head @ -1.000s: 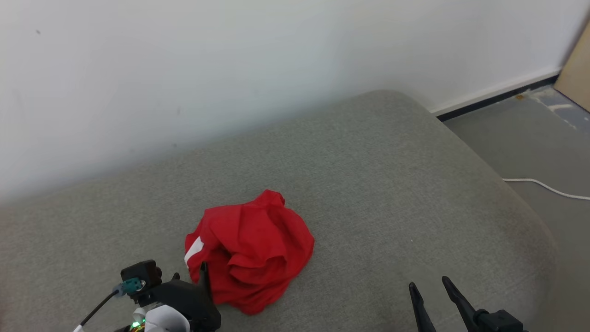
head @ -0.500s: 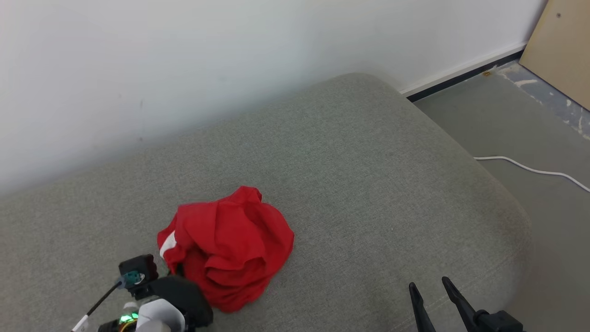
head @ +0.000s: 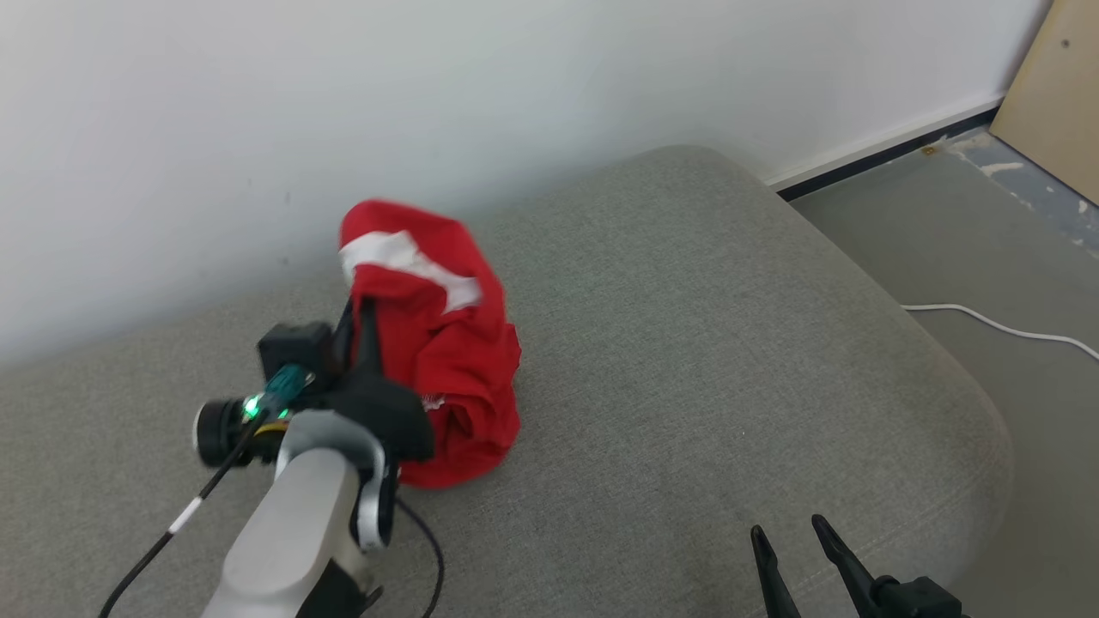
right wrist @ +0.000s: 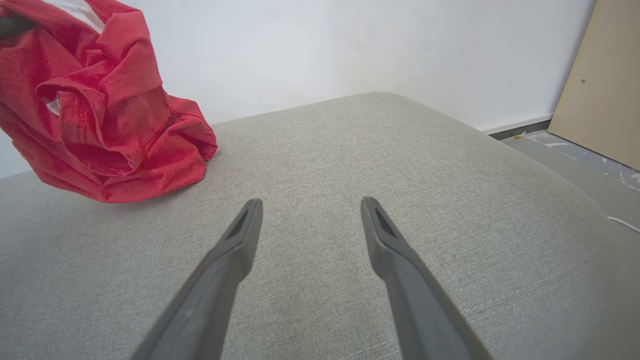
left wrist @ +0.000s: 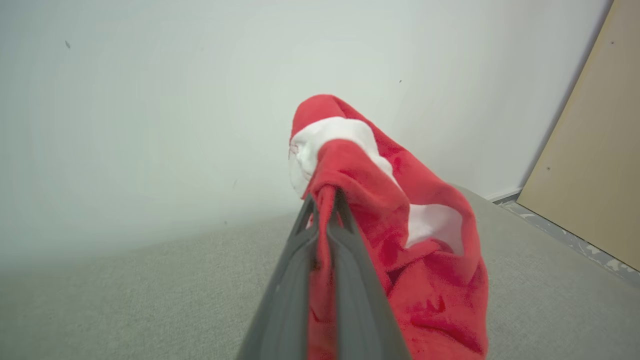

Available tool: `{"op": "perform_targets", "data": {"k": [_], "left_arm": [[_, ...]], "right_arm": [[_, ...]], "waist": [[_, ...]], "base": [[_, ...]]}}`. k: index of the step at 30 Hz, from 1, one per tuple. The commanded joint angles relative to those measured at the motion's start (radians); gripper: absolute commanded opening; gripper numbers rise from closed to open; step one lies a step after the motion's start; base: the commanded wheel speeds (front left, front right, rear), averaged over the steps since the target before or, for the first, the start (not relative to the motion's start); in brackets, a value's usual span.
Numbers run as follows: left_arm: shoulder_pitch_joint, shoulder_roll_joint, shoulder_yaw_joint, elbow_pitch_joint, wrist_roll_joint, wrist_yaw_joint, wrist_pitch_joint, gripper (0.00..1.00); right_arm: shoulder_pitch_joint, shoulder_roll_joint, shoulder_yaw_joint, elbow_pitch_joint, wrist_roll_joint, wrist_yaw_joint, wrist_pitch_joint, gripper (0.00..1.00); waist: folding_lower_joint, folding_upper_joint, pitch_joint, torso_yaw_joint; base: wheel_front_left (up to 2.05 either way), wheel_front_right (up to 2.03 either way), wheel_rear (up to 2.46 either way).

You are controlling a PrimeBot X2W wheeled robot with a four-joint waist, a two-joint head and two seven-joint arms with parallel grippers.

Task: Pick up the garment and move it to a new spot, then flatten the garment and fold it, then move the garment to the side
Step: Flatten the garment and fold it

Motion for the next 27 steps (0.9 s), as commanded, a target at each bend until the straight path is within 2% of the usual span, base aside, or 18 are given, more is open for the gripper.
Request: {"op": "perform_targets", "data": {"k": [1,8,15,20,27], "left_arm": [[-0.037,-0.009,-0.027,-0.014,0.015,-0.008,-0.002,0.00],[-0.143,-0.024,-0.115,-0.091,0.029,-0.011,-0.018,0.00],[-0.161,-0.024,-0.255,-0.260,-0.121,0.032,-0.029,0.00],[-0.131,-0.022,-0.377,-0.206,-0.199,0.074,-0.008,0.00],[-0.051,-0.014,-0.413,-0.108,-0.239,0.103,-0.007,0.00]], "right_arm": [[-0.011,0.002,0.003,0.002,0.000,-0.002,-0.006,1.00],[-0.010,0.007,0.002,0.008,0.004,-0.002,-0.011,1.00],[-0.017,0.015,0.009,0.021,0.009,-0.002,-0.017,1.00],[-0.019,0.019,0.005,0.027,0.013,-0.002,-0.023,1.00],[-0.011,0.023,-0.002,0.029,0.013,-0.002,-0.028,1.00]], "waist": [[-0.0001,0.0001,0.000,-0.005],[-0.0001,0.0001,0.002,-0.018],[-0.0001,0.0001,-0.001,-0.026],[-0.0001,0.0001,0.003,-0.005],[-0.0001,0.0001,0.015,0.071]], "base": [[0.00,0.00,0.00],[0.00,0.00,0.00],[0.00,0.00,0.00],[0.00,0.00,0.00],[0.00,0.00,0.00]]}}
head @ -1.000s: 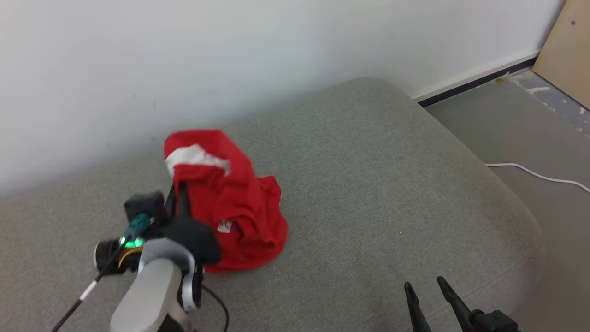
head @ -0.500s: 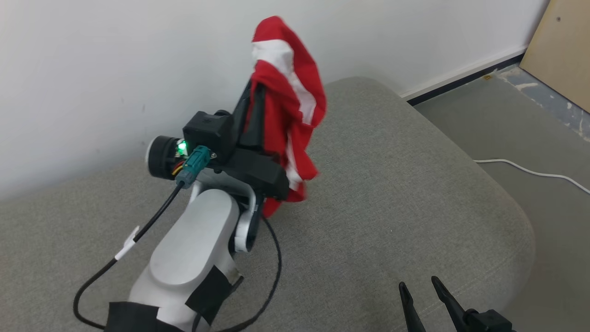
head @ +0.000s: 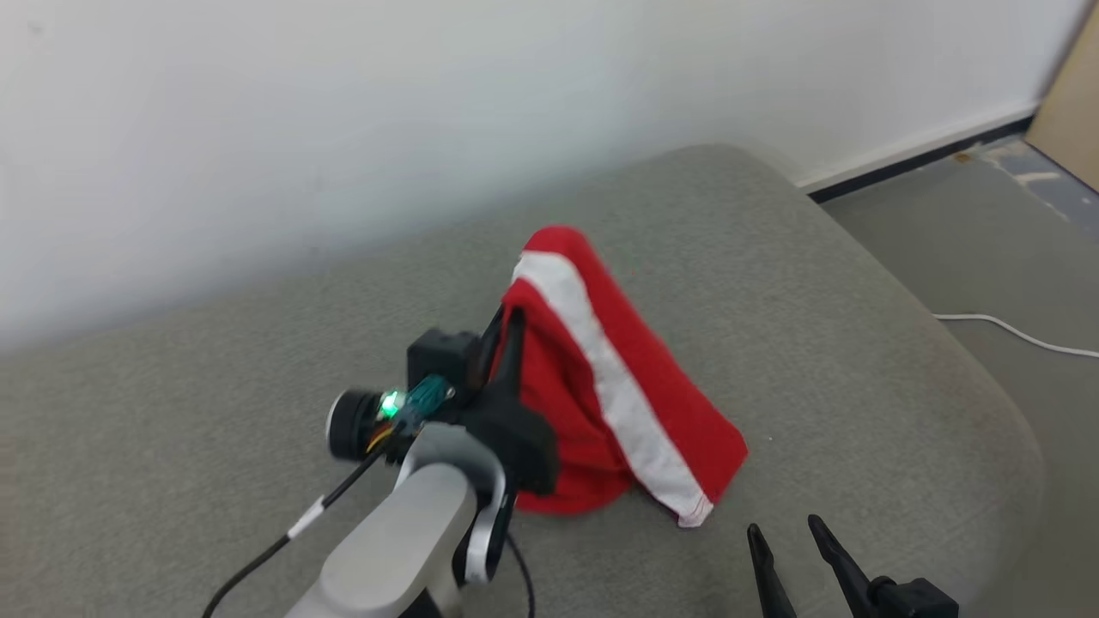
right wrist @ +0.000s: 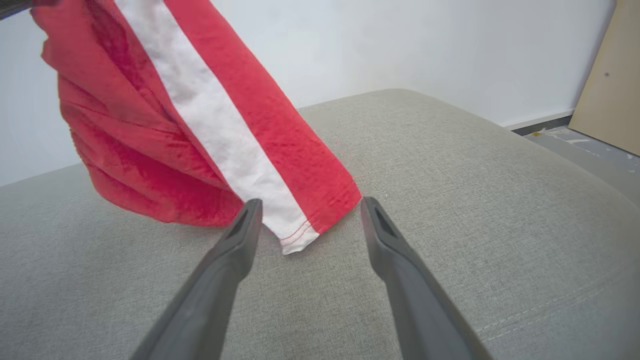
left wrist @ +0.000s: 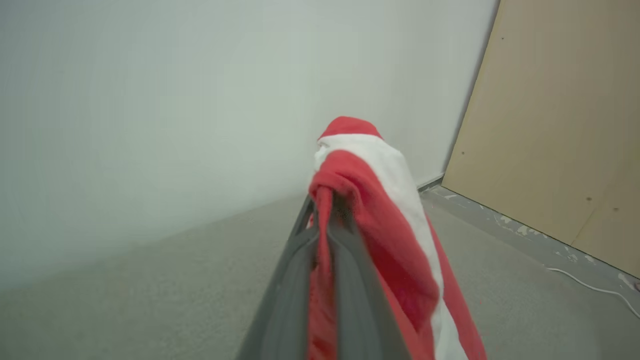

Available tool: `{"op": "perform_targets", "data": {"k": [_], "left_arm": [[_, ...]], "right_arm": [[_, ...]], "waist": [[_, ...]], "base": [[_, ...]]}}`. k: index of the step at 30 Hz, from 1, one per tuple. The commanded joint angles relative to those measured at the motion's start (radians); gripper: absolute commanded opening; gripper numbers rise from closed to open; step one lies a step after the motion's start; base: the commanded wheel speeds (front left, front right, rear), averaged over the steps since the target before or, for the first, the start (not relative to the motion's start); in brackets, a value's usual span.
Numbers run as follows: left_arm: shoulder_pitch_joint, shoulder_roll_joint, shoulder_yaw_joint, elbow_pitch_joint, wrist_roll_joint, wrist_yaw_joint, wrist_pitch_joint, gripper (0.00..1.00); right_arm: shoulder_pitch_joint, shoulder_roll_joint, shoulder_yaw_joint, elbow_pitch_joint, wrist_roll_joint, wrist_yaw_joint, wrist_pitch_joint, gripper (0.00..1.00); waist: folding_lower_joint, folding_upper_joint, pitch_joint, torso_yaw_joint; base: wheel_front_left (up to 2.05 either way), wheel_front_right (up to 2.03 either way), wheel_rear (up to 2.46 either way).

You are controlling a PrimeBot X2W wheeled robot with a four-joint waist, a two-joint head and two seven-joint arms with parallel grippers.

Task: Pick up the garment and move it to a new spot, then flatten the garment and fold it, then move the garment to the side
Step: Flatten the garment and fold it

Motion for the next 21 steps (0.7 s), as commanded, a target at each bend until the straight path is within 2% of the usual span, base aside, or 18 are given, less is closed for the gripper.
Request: {"op": "perform_targets", "data": {"k": [1,8,12,19,20,21], "left_arm": [[0.031,0.014,0.006,0.006,-0.008,0.006,-0.006,0.00],[0.221,0.085,0.051,-0.035,-0.026,0.034,-0.026,0.00],[0.326,0.123,0.093,-0.092,0.002,0.057,-0.029,0.00],[0.493,0.134,0.174,-0.190,0.083,0.080,-0.028,0.00],[0.509,0.131,0.182,-0.194,0.093,0.077,-0.028,0.22],[0.520,0.128,0.188,-0.199,0.104,0.070,-0.028,0.89]], "right_arm": [[0.002,0.003,-0.004,-0.002,0.001,-0.002,-0.006,1.00],[0.016,-0.001,-0.011,-0.008,-0.004,-0.002,-0.003,1.00],[0.016,-0.005,-0.006,-0.017,-0.006,-0.002,0.006,1.00],[0.020,-0.012,0.004,-0.024,0.000,-0.002,0.014,1.00],[0.021,-0.013,0.007,-0.025,0.001,-0.002,0.016,1.00],[0.022,-0.014,0.007,-0.026,0.000,-0.002,0.017,1.00]], "waist": [[-0.0001,0.0000,0.009,0.043],[-0.0001,0.0000,0.004,0.143],[-0.0001,0.0000,0.003,0.189],[-0.0001,0.0000,-0.006,0.236],[-0.0001,0.0000,-0.007,0.240],[-0.0001,0.0000,-0.010,0.245]], "base": [[0.00,0.00,0.00],[0.00,0.00,0.00],[0.00,0.00,0.00],[0.00,0.00,0.00],[0.00,0.00,0.00],[0.00,0.00,0.00]]}}
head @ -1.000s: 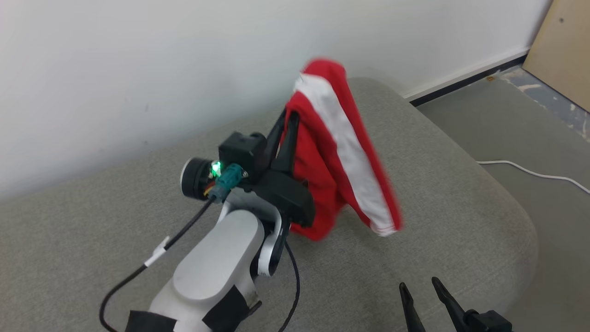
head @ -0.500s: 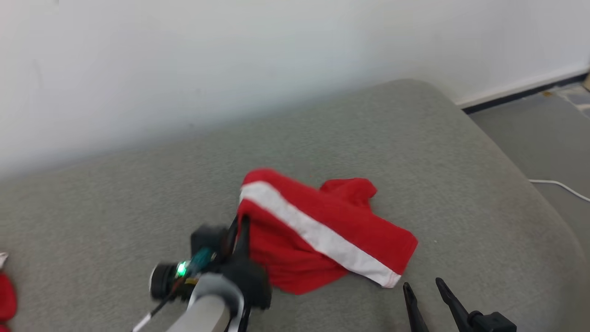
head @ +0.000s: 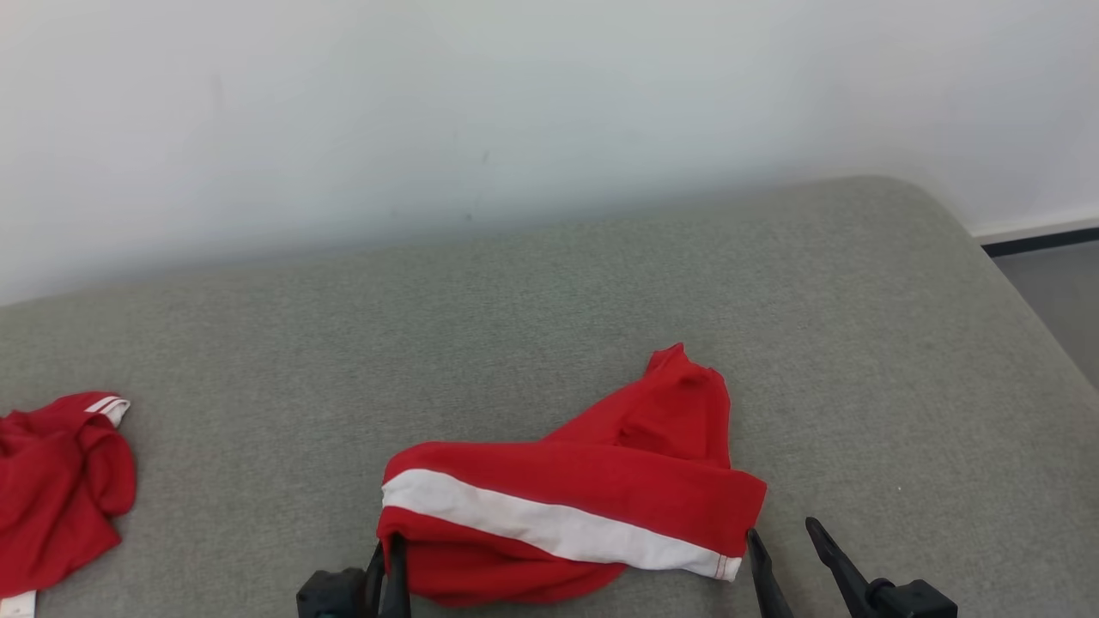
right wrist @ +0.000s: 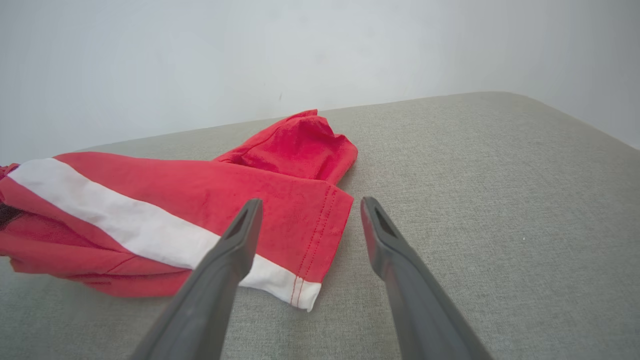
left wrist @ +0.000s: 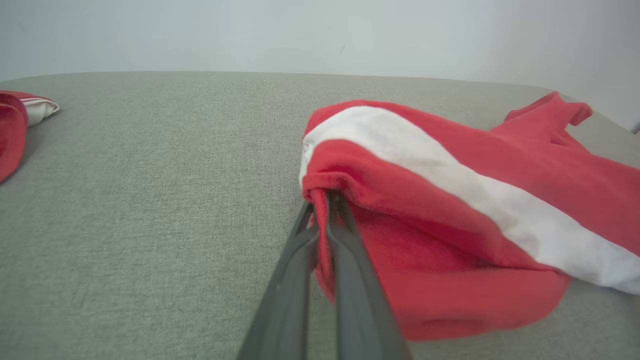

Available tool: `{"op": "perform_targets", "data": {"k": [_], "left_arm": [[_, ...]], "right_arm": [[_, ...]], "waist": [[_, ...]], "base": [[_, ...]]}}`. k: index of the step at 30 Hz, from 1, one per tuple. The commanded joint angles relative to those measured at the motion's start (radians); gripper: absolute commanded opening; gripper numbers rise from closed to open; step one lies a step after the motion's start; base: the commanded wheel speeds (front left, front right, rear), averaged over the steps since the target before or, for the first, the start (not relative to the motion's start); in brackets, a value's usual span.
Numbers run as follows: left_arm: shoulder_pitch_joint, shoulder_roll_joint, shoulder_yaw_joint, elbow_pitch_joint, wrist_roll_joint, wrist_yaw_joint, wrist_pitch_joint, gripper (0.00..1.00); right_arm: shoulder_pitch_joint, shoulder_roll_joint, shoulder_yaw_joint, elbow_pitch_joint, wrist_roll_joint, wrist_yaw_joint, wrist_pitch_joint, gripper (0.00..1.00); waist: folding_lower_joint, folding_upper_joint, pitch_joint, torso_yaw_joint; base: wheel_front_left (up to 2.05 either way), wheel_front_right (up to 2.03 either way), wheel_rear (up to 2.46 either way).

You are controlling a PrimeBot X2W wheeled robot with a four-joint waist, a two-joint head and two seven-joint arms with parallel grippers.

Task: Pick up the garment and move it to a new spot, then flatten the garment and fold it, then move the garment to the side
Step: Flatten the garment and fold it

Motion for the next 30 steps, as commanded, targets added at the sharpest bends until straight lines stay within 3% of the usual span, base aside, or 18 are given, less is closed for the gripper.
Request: {"op": "perform_targets", "data": {"k": [1,8,18,25,30], "left_arm": [[0.032,-0.008,0.018,-0.013,0.031,-0.010,-0.003,1.00],[0.117,-0.018,0.098,-0.068,0.104,-0.058,-0.003,1.00],[0.259,-0.026,0.304,-0.237,0.282,-0.131,-0.004,1.00],[0.329,-0.070,0.443,-0.400,0.380,-0.224,-0.003,1.00],[0.373,-0.108,0.532,-0.438,0.398,-0.295,-0.003,1.00]], "right_arm": [[0.011,-0.007,0.002,-0.003,0.003,-0.002,0.002,1.00],[0.015,-0.010,0.001,-0.004,0.006,-0.002,0.005,1.00],[0.033,-0.010,-0.010,-0.006,0.010,-0.002,0.004,1.00],[0.048,-0.007,-0.033,-0.011,0.009,-0.002,0.002,1.00],[0.058,-0.005,-0.051,-0.005,0.010,-0.002,-0.002,1.00]], "waist": [[-0.0001,0.0000,-0.011,0.024],[-0.0001,0.0000,-0.028,0.045],[-0.0001,0.0000,-0.056,0.077],[-0.0001,0.0000,-0.069,0.110],[-0.0001,0.0000,-0.081,0.126]], "base": [[0.00,0.00,0.00],[0.00,0.00,0.00],[0.00,0.00,0.00],[0.00,0.00,0.00],[0.00,0.00,0.00]]}}
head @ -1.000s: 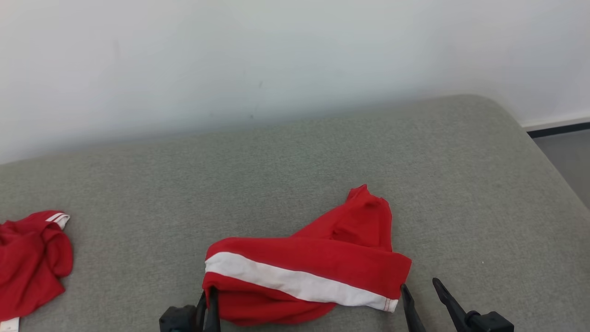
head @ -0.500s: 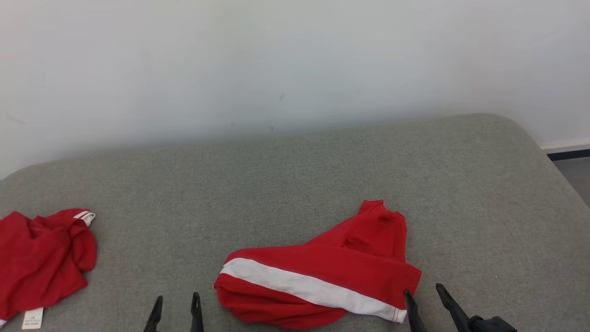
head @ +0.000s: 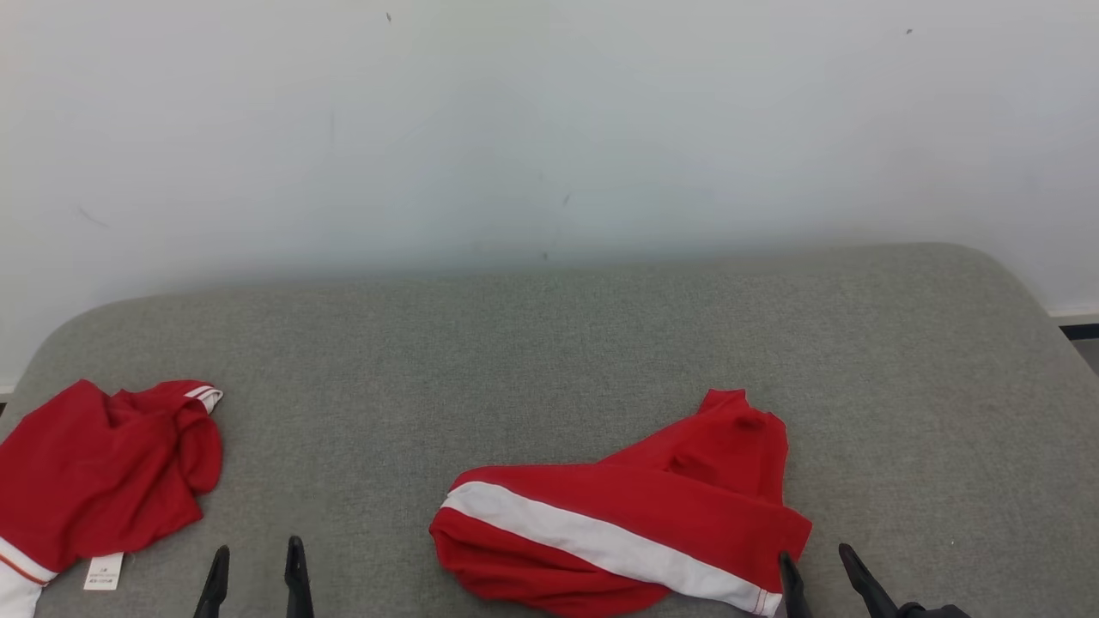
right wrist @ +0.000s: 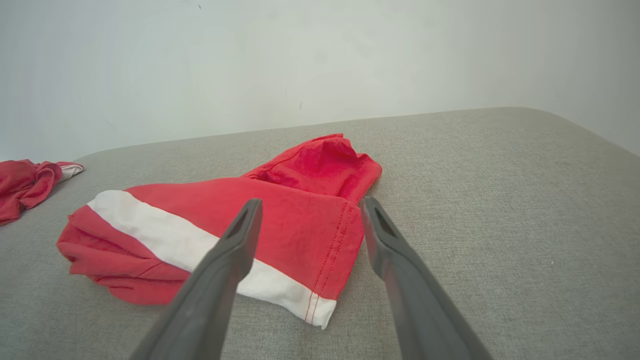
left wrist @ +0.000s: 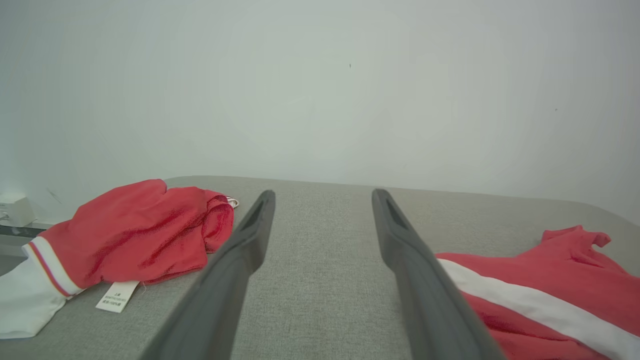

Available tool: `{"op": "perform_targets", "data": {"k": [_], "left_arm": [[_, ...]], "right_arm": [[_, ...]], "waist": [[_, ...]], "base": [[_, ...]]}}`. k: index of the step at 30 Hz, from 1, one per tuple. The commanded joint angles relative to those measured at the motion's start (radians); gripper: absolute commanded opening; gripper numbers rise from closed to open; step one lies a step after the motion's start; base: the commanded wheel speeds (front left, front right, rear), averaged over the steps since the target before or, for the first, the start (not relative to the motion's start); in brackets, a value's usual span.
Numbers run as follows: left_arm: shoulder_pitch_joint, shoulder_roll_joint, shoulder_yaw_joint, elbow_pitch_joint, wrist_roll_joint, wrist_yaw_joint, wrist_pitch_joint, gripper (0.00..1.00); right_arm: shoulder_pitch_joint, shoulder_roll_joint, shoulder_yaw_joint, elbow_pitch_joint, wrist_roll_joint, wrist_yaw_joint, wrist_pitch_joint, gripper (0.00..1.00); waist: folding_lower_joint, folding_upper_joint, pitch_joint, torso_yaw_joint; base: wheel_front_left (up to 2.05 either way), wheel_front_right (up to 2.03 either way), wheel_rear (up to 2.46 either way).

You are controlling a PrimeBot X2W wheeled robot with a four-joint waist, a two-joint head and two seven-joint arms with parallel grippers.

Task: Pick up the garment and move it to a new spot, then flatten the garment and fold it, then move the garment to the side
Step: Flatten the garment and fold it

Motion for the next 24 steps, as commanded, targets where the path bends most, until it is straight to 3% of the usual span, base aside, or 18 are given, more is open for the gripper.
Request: {"op": "perform_targets", "data": {"k": [1,7,10,24], "left_arm": [[0.025,-0.011,0.026,-0.003,0.008,-0.021,-0.003,1.00],[0.070,-0.029,0.102,0.056,0.019,-0.106,-0.004,1.00],[0.081,-0.031,0.124,0.093,0.023,-0.123,-0.004,1.00],[0.072,-0.036,0.122,0.105,0.038,-0.141,-0.004,1.00]], "right_arm": [[0.012,0.000,-0.010,0.005,0.006,-0.002,-0.006,1.00],[0.035,0.005,-0.043,0.028,0.006,-0.002,-0.015,1.00],[0.046,0.007,-0.048,0.038,0.010,-0.002,-0.012,1.00],[0.029,0.013,-0.054,0.051,0.047,-0.002,0.017,1.00]], "waist": [[0.0001,0.0000,-0.010,0.008],[0.0001,0.0000,-0.031,0.013],[0.0001,0.0000,-0.036,0.015],[0.0001,0.0000,-0.032,0.026]], "base": [[0.00,0.00,0.00],[0.00,0.00,0.00],[0.00,0.00,0.00],[0.00,0.00,0.00]]}}
